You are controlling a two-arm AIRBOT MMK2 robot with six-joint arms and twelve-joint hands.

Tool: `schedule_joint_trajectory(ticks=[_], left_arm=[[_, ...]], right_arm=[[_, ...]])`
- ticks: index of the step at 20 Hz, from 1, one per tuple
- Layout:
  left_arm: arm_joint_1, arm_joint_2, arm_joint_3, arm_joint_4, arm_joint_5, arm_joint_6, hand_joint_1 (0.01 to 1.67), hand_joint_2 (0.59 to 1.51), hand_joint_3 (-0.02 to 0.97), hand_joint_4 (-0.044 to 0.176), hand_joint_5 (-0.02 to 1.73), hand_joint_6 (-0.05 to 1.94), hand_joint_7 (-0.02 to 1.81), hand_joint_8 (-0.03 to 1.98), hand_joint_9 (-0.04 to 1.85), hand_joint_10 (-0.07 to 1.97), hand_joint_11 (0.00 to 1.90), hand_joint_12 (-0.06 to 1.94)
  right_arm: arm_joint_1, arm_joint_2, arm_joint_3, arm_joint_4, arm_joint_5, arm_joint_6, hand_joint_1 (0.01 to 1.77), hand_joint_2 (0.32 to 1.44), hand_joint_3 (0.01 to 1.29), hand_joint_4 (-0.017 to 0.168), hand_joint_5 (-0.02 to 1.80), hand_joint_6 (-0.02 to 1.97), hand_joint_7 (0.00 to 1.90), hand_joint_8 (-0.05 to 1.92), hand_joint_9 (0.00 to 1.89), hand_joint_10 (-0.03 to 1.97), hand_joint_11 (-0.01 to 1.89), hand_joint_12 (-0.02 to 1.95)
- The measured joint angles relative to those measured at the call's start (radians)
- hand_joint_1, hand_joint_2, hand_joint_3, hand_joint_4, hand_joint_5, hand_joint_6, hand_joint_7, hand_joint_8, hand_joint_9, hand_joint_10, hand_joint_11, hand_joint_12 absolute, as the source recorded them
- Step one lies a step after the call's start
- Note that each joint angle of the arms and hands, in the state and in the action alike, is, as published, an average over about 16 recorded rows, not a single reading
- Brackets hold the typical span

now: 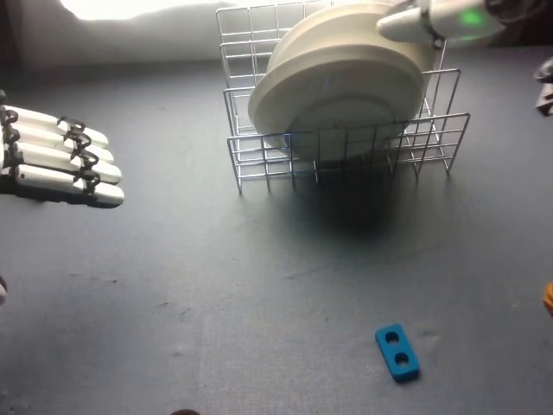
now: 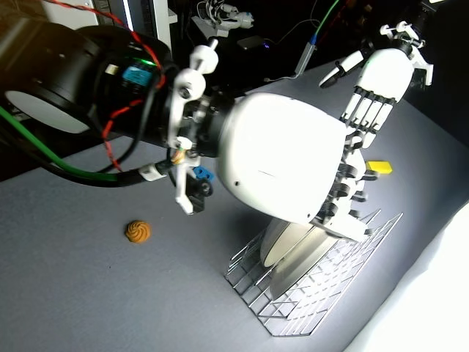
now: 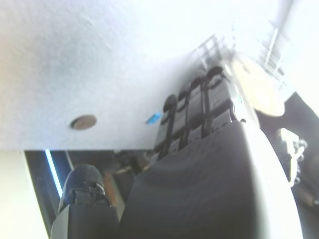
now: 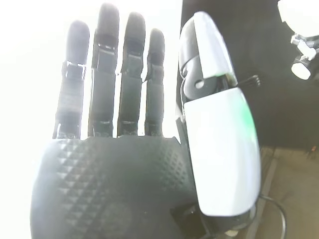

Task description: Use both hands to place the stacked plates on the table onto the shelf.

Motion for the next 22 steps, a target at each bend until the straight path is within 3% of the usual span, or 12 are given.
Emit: schedule_joint_trajectory(ticks=[2,4,8,14,16,18,22], left_arm=[[-0.012,-0.002,-0.011,-0.003,-0.014,0.000,0.03,1.101,0.012,0.000,0.15,0.13,0.17,0.18,0.16,0.23,0.06,0.38],[-0.024,-0.003,-0.024,-0.006,-0.028,0.002,0.04,1.119,0.012,0.000,0.20,0.35,0.24,0.42,0.22,0.46,0.12,0.62],[-0.041,-0.006,-0.048,-0.006,-0.049,0.011,0.08,1.161,0.012,0.000,0.52,0.82,0.61,0.90,0.57,0.93,0.44,1.10],[-0.053,-0.011,-0.082,0.003,-0.061,0.026,0.33,1.242,0.007,0.030,1.08,1.54,1.21,1.61,1.20,1.65,1.11,1.79],[-0.055,-0.013,-0.093,0.008,-0.061,0.029,0.41,1.261,0.005,0.043,1.22,1.77,1.34,1.82,1.35,1.85,1.31,1.90],[-0.058,-0.015,-0.101,0.010,-0.060,0.030,0.48,1.275,0.004,0.055,1.37,1.90,1.51,1.92,1.53,1.92,1.51,1.93],[-0.061,-0.017,-0.108,0.011,-0.058,0.030,0.63,1.298,0.001,0.078,1.57,1.93,1.70,1.92,1.76,1.94,1.77,1.93]], right_arm=[[-0.007,0.042,-0.043,-0.043,0.023,-0.031,0.97,1.08,0.01,-0.002,0.77,0.13,0.85,0.24,0.79,0.39,0.33,1.35],[-0.014,0.086,-0.086,-0.079,0.043,-0.059,0.90,1.07,0.01,-0.001,0.74,0.33,0.81,0.47,0.77,0.61,0.38,1.43],[-0.025,0.169,-0.163,-0.142,0.081,-0.103,0.70,1.05,0.01,0.002,0.82,0.77,0.88,0.94,0.85,1.06,0.62,1.59],[-0.034,0.255,-0.239,-0.213,0.113,-0.117,0.50,1.16,0.01,0.050,1.12,1.48,1.16,1.65,1.17,1.72,1.19,1.83],[-0.032,0.271,-0.252,-0.225,0.116,-0.117,0.47,1.21,0.01,0.067,1.21,1.72,1.26,1.83,1.30,1.88,1.38,1.90],[-0.028,0.280,-0.260,-0.232,0.116,-0.117,0.45,1.25,0.01,0.085,1.33,1.88,1.40,1.90,1.44,1.92,1.55,1.91],[-0.026,0.287,-0.267,-0.240,0.114,-0.116,0.46,1.34,0.01,0.114,1.54,1.93,1.61,1.91,1.65,1.93,1.77,1.91]])
